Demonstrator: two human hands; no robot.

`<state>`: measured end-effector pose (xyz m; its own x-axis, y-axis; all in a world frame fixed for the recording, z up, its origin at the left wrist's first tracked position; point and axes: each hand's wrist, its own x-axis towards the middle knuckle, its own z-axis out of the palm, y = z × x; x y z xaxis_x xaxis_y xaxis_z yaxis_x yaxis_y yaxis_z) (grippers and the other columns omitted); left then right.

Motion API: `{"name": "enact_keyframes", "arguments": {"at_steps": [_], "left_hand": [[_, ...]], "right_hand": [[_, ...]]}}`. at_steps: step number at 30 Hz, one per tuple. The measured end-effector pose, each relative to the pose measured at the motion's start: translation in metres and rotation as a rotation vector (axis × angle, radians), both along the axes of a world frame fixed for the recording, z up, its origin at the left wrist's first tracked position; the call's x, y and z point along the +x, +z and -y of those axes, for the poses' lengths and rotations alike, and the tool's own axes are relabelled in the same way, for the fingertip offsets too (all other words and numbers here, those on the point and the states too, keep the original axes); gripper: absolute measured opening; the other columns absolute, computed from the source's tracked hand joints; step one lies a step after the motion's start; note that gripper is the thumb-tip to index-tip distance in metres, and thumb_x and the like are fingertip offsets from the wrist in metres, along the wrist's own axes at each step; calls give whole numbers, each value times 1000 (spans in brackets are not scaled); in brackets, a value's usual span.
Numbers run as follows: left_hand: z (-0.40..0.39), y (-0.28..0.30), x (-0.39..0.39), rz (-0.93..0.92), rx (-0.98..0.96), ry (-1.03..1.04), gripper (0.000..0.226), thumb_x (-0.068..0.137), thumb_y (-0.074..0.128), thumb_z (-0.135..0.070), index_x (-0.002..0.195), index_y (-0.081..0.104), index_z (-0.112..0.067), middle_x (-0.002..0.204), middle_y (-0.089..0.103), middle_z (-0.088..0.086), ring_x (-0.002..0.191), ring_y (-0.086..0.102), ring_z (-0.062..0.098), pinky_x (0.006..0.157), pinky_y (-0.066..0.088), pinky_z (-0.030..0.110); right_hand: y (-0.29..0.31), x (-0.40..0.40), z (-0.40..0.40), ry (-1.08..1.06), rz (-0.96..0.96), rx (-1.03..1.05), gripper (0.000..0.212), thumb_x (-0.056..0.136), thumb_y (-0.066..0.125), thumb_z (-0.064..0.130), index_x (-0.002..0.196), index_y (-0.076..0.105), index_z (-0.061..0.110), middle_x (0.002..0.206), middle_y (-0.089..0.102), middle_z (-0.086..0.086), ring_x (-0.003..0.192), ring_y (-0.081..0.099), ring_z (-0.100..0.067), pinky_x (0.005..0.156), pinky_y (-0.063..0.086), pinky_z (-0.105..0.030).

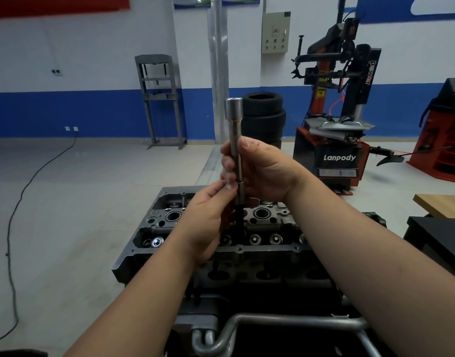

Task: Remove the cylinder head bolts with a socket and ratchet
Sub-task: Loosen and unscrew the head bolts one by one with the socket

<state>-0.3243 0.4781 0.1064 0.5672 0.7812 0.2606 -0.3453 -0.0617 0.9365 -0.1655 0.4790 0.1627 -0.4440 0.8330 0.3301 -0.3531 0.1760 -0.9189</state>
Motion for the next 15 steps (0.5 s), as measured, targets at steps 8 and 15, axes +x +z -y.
{"name": "enact_keyframes", "arguments": {"at_steps": [8, 15], "left_hand": [[1, 1, 4, -28, 42, 89, 27, 78, 72, -37, 97, 77, -19, 101, 77, 9, 101, 73, 23, 104, 52, 46], [0, 2, 1, -16, 15, -1, 27, 88, 58, -37, 98, 83, -35, 110, 79, 0, 107, 72, 10, 88, 55, 26]], "right_hand": [[0, -3, 1, 45, -32, 11, 52, 71, 87, 35, 105, 55, 12, 73, 62, -1, 63, 60, -14, 56, 51, -26], [-1, 1, -2, 46, -48, -27, 38, 75, 85, 37, 98, 70, 10, 79, 67, -3, 70, 65, -16, 69, 56, -32]]}}
